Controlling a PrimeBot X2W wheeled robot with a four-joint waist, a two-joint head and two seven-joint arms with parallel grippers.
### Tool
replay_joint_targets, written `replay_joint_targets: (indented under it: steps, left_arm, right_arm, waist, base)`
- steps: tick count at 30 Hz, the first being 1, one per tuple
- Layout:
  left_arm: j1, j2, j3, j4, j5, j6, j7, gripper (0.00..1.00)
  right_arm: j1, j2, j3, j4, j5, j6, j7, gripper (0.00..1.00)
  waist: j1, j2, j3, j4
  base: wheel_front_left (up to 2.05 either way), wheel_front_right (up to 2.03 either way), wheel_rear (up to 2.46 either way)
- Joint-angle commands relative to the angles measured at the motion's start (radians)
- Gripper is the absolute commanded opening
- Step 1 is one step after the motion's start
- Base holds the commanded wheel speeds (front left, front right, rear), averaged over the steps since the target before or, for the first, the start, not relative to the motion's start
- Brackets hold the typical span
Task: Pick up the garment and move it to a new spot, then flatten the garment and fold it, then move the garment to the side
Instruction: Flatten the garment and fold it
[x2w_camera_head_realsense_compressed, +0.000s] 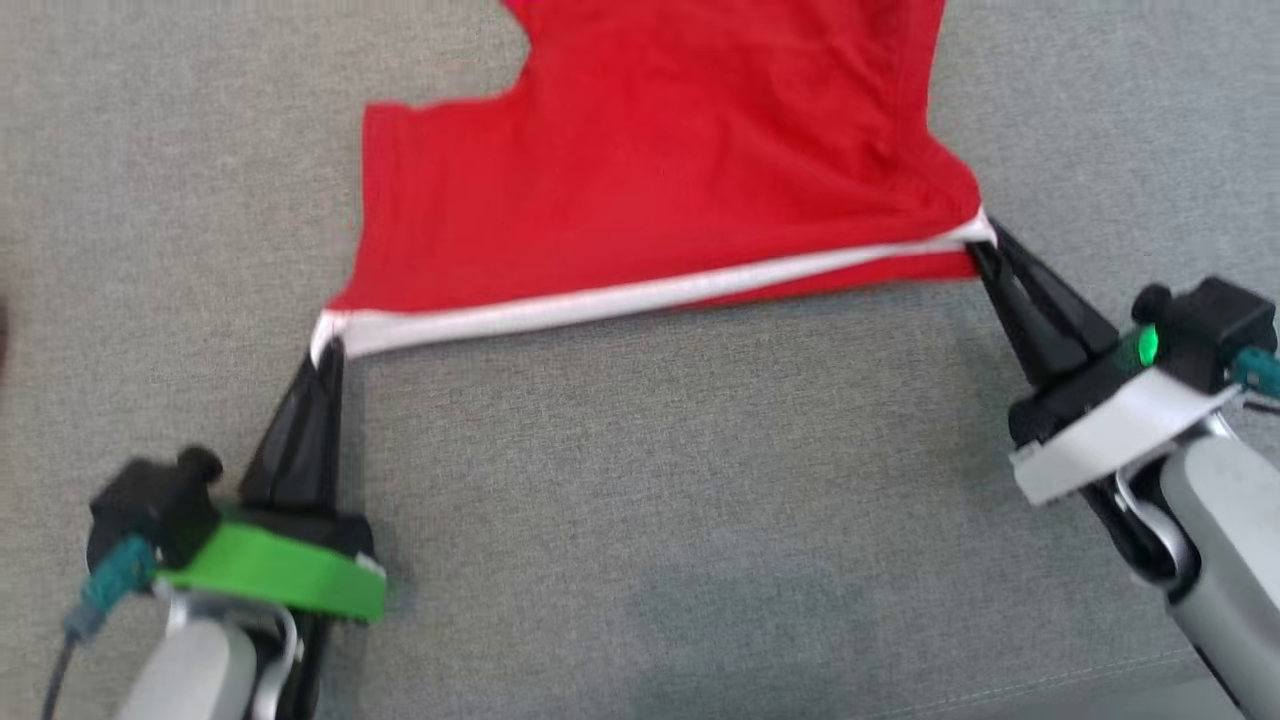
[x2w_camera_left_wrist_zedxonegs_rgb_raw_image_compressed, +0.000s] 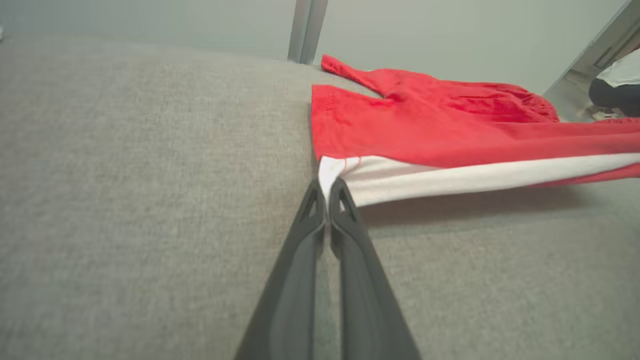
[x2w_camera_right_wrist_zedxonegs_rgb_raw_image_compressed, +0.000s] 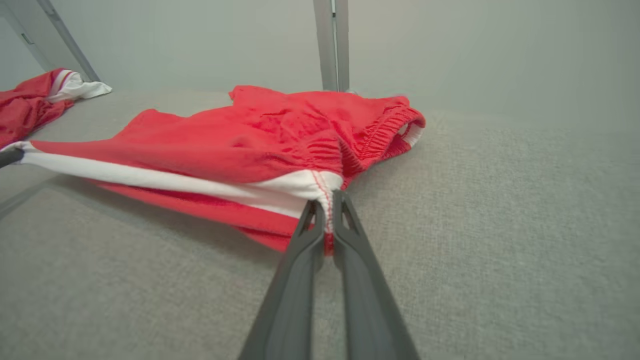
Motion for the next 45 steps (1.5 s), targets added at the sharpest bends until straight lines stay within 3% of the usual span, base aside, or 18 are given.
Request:
replay_joint_targets:
  steps: [1, 6, 9, 15, 18, 20, 26, 32, 40, 45]
  left_arm:
    - [0.088, 0.015, 0.018, -0.047, -0.004, 0.043, -0.001, 0.0]
    - [0.384, -0.01, 0.03, -0.252, -0.005, 0.186, -0.007, 0.0]
    - [0.507, -0.026, 0.029, -0.351, -0.012, 0.237, -0.01, 0.0]
    - [0.644, -0.018, 0.023, -0.524, -0.034, 0.297, 0.043, 0.0]
    - [0.631, 0.028, 0.034, -0.593, -0.01, 0.315, 0.095, 0.0]
    - [0.576, 0.097, 0.061, -0.667, 0.013, 0.331, 0.18, 0.0]
    - [0.432, 0.253, 0.15, -0.799, 0.02, 0.349, 0.394, 0.0]
    - [0.223, 0.373, 0.19, -0.845, -0.011, 0.329, 0.613, 0.0]
    - [-0.053, 0.436, 0.167, -0.784, -0.049, 0.282, 0.782, 0.0]
    - [-0.262, 0.416, 0.104, -0.679, -0.053, 0.233, 0.86, 0.0]
  right_arm:
    - [0.06, -0.031, -0.016, -0.022, -0.018, -0.004, -0.005, 0.0]
    - [0.273, -0.093, -0.046, -0.132, -0.061, -0.005, -0.005, 0.0]
    - [0.414, -0.113, -0.089, -0.201, -0.065, -0.005, -0.005, 0.0]
    - [0.591, -0.126, -0.144, -0.334, -0.079, -0.005, -0.004, 0.0]
    - [0.581, -0.107, -0.137, -0.361, -0.061, -0.004, -0.004, 0.0]
    - [0.524, -0.083, -0.112, -0.362, -0.028, -0.004, -0.004, 0.0]
    - [0.359, -0.061, -0.027, -0.361, 0.057, -0.003, 0.021, 0.0]
    - [0.191, -0.02, 0.071, -0.33, 0.191, -0.003, 0.052, 0.0]
    - [0.05, 0.007, 0.106, -0.272, 0.327, -0.003, 0.078, 0.0]
    - [0.007, 0.021, 0.091, -0.242, 0.391, -0.003, 0.1, 0.0]
  waist:
    - [0.0001, 0.0, -0.059, -0.025]
    - [0.0001, 0.0, -0.092, -0.037]
    - [0.0001, 0.0, -0.097, -0.033]
    - [0.0001, 0.0, -0.056, -0.067]
    - [0.0001, 0.0, -0.033, -0.094]
    - [0.0001, 0.0, -0.007, -0.121]
    - [0.0001, 0.0, 0.069, -0.191]
    - [0.0001, 0.0, 0.101, -0.253]
    - [0.0001, 0.0, 0.107, -0.301]
    - [0.0001, 0.0, 0.114, -0.311]
  base:
    - [0.0, 0.0, 0.0]
    - [0.0, 0.0, 0.0]
    - [0.0, 0.0, 0.0]
    - [0.0, 0.0, 0.0]
    - [0.0, 0.0, 0.0]
    - [0.0, 0.0, 0.0]
    - [0.0, 0.0, 0.0]
    - [0.0, 0.0, 0.0]
    - [0.0, 0.0, 0.0]
    - [0.0, 0.0, 0.0]
